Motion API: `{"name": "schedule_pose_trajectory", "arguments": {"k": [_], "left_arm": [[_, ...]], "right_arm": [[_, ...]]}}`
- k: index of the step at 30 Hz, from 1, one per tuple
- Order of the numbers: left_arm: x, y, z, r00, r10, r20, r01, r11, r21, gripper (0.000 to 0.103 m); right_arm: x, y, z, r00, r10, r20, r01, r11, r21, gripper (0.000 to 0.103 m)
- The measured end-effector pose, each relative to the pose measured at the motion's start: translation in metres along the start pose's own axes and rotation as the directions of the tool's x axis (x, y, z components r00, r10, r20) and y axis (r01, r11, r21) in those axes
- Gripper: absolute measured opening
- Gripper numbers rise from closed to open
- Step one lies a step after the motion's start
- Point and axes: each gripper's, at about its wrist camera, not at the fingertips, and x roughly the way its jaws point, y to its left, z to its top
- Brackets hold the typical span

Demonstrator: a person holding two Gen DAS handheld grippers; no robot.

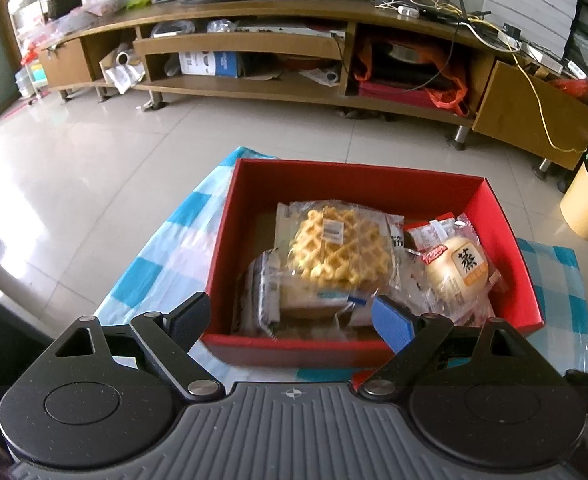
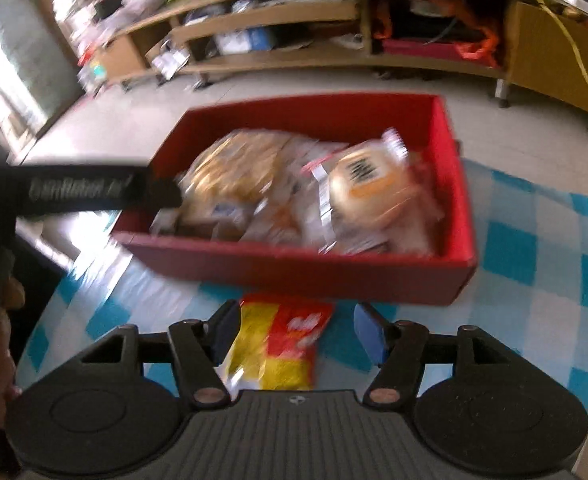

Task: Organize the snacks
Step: 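Grasp the red-yellow Trolli bag with the right tool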

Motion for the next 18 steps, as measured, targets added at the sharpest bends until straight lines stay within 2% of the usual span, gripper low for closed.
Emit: {"name": "schedule_pose_trajectory", "arguments": {"k": [6,10,14,18], "left_arm": [[-0.007,0.009,-0.014,1.000,0.004,-0.017,-0.004,1.000,-0.005,0.092],[-0.010,0.014,-0.020,1.000,0.003,-0.021,-0.003,1.000,0.002,0.092],[-0.010,0.019,-0.021,1.000,-0.010,-0.029,0.010,1.000,0.000,0.092],[-0.009,0.022,-0.021,0.999,-0.018,-0.038,0.018,1.000,-0.010,0.092]], "right_arm": [[0.028,0.011,-0.015,0.996,0.000,-0.084,0.002,1.000,0.025,0.063],[0.049,0.020,-0.020,0.991,-0.029,-0.128,0.030,1.000,0.001,0.063],[0.056,0.029,-0.023,0.991,-0.060,-0.122,0.057,0.998,-0.033,0.070],[0.066,0.040,-0.022,0.989,-0.034,-0.142,0.023,0.997,-0.079,0.102]]}}
